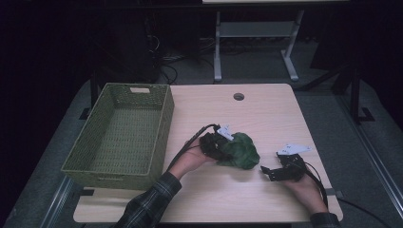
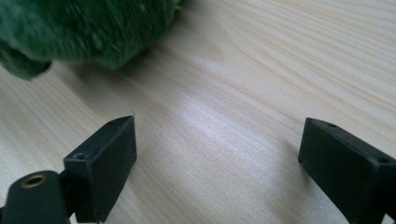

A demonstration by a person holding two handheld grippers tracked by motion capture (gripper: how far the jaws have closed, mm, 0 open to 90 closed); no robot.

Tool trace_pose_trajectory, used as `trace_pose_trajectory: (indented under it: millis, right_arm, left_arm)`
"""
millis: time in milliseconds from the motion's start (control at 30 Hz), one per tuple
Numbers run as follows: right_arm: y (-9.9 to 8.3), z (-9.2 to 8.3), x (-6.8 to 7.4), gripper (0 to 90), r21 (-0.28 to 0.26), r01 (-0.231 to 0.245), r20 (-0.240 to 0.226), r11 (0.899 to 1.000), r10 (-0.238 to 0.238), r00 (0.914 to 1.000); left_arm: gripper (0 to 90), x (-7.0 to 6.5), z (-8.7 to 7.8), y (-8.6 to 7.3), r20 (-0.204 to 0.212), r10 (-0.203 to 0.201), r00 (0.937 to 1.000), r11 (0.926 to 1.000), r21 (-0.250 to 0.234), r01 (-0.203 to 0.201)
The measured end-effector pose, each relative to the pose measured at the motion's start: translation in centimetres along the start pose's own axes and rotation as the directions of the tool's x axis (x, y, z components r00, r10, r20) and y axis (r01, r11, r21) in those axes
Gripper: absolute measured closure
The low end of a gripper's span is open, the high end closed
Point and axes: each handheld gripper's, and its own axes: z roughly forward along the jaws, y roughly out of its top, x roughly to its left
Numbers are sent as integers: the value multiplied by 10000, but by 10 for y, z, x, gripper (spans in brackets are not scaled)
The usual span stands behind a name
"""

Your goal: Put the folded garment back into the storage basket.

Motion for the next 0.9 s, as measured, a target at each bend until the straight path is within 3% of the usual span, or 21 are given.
trace_pose_trajectory:
  millis: [433, 500, 833, 900]
  right_arm:
    - [0, 0, 0, 111, 0, -7, 14, 10000, 7, 10000]
    - [0, 0, 0, 111, 24, -48, 1, 10000, 48, 10000]
    - [0, 0, 0, 111, 23, -56, -3, 10000, 56, 10000]
    - [0, 0, 0, 111, 21, -54, -2, 10000, 54, 10000]
  left_arm:
    - [691, 5, -44, 2, -164, -546, 9984, 9984, -188, 543]
    - [691, 6, -57, 3, -69, -651, 9979, 9974, -322, 649]
    - [691, 4, -101, 7, -519, -498, 9974, 9969, -632, 465]
    - [691, 5, -109, 6, -626, -619, 9961, 9956, -749, 571]
